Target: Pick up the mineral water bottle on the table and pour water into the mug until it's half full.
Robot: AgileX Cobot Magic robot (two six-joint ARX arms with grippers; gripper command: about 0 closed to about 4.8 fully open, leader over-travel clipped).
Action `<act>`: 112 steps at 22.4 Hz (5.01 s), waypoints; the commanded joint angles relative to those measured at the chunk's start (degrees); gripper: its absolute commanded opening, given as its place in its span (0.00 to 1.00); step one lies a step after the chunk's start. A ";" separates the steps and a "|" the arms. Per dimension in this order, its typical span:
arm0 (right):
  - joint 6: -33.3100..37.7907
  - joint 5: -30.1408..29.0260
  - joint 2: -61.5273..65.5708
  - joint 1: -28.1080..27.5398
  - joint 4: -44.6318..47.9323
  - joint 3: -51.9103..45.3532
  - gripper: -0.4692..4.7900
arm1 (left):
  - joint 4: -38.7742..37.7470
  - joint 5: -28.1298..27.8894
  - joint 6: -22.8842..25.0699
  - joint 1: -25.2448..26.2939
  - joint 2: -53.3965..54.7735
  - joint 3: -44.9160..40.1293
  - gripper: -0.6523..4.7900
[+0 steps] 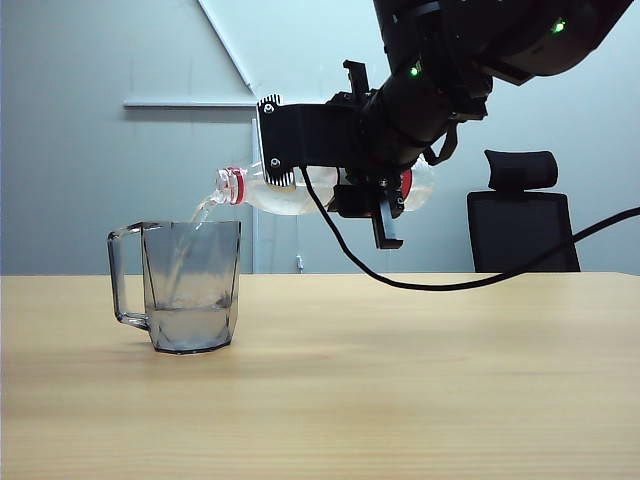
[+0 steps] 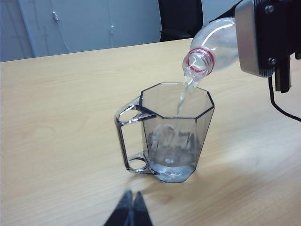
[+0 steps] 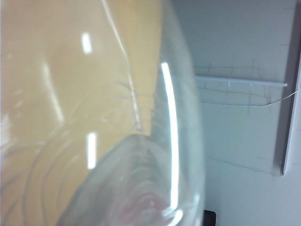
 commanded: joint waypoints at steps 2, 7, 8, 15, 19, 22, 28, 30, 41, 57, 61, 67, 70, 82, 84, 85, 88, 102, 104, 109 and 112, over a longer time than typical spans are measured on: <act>-0.04 0.11 -0.66 0.07 2.91 0.48 0.51 | 0.48 0.17 -0.17 0.04 0.09 0.15 0.12; -0.04 0.11 -0.66 0.07 2.91 0.48 0.51 | 0.50 0.20 -0.17 0.04 0.09 0.15 0.12; -0.02 0.11 -0.66 0.07 2.91 0.48 0.51 | 0.50 0.20 -0.17 0.04 0.09 0.15 0.12; -0.02 0.11 -0.66 0.07 2.89 0.48 0.51 | 0.48 0.20 -0.17 0.04 0.09 0.15 0.12; 0.00 0.09 -0.66 0.07 2.84 0.48 0.51 | 0.48 0.20 -0.17 0.04 0.09 0.15 0.12; 0.02 0.09 -0.66 0.07 2.84 0.48 0.51 | 0.48 0.20 -0.17 0.04 0.09 0.15 0.12; 2.01 0.09 -0.66 0.07 2.71 0.46 0.51 | 0.48 0.17 -0.17 0.04 0.09 0.15 0.12; 2.03 0.09 -0.66 0.07 2.67 0.46 0.51 | 0.48 0.17 -0.17 0.04 0.09 0.15 0.12; 16.31 0.57 -0.66 0.07 -0.87 0.46 0.51 | 0.48 0.20 -0.17 0.04 0.09 0.15 0.12; 67.80 -2.73 -3.93 -0.35 -0.92 0.31 0.51 | 0.48 0.20 -0.17 0.09 0.09 0.15 0.12; 79.97 -7.37 -6.91 -1.95 2.51 -3.45 0.51 | 0.46 0.26 -0.17 1.66 0.09 0.15 0.12; 89.59 -11.13 -11.41 -6.29 11.67 -15.54 0.51 | 0.44 0.15 -0.17 6.95 0.09 0.15 0.12; 91.80 -11.21 -12.28 -7.80 15.50 -20.81 0.51 | 0.44 0.24 -0.17 6.95 0.09 0.15 0.12; 93.29 -12.04 -12.33 -7.91 22.16 -29.66 0.65 | 0.15 0.22 -0.17 6.97 0.09 0.15 0.12; 93.29 -11.98 -12.44 -7.76 22.23 -29.66 0.81 | 0.15 0.22 -0.17 6.97 0.09 0.15 0.12; 93.24 -11.98 -12.52 -7.76 22.14 -29.66 0.84 | 0.15 0.22 -0.17 6.95 0.09 0.15 0.12; 93.26 -12.00 -13.11 -7.76 21.09 -29.68 0.98 | 0.15 0.22 -0.17 6.97 0.09 0.15 0.12; 91.58 -13.05 -29.70 -7.69 9.64 -36.65 1.00 | 0.17 0.22 -0.17 6.97 0.09 0.15 0.12; 92.13 -13.05 -33.35 -7.69 9.46 -38.91 1.00 | 0.17 0.22 -0.17 6.97 0.09 0.15 0.12; 93.50 -13.05 -47.63 -7.54 -4.09 -40.72 1.00 | 0.17 0.35 -0.17 10.62 0.09 0.15 0.12; 93.48 -13.03 -55.98 -7.19 -10.47 -40.72 1.00 | 0.15 0.37 -0.17 15.45 0.09 0.15 0.12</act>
